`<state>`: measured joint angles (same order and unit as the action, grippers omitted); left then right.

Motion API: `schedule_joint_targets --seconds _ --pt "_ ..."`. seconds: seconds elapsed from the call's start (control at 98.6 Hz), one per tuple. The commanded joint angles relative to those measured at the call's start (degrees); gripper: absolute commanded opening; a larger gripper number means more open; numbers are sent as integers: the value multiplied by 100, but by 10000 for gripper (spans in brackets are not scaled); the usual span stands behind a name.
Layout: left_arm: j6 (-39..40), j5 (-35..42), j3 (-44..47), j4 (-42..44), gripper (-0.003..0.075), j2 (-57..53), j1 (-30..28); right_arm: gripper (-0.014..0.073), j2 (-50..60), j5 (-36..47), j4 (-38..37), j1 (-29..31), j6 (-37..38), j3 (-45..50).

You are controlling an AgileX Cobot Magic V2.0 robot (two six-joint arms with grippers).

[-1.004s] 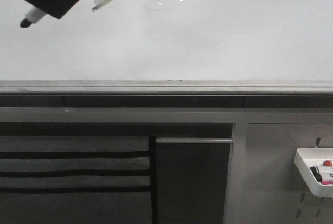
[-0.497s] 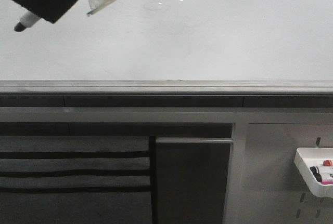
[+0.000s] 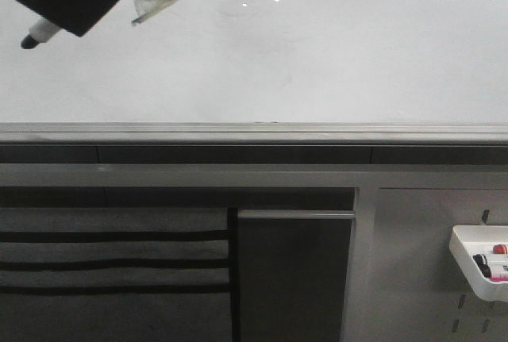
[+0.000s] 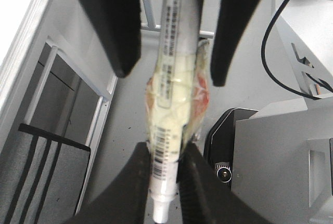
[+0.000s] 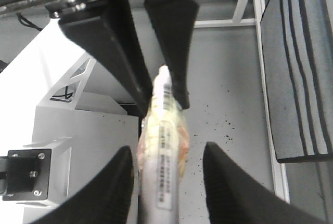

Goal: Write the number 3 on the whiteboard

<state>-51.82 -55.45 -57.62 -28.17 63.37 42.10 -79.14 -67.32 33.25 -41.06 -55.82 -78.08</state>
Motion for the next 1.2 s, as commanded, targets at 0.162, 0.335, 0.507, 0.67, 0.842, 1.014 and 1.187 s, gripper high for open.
schedule_joint_targets --seconds 0.162,0.335,0.507,0.67,0.842,1.014,1.187 --pt "-1 188 -204 -226 -18 -133 44 180 145 53 328 -12 -12 -183" --pt "-1 199 -204 -222 -18 -133 44 45 145 53 343 -12 -12 -183" --pt "-1 219 -204 -208 -15 -133 44 -30 145 53 343 -12 -12 -183" --pt "-1 257 -204 -198 170 -133 44 -48 145 53 343 -12 -12 -183" --pt "146 427 -294 157 451 -211 -52 -47 222 270 -247 25 444 -183" --pt "563 616 -294 340 463 -668 -583 -48 655 534 -1302 132 1588 -183" --pt "1042 685 -55 307 463 -1233 -1278 -48 1354 1164 -1302 853 2193 407"
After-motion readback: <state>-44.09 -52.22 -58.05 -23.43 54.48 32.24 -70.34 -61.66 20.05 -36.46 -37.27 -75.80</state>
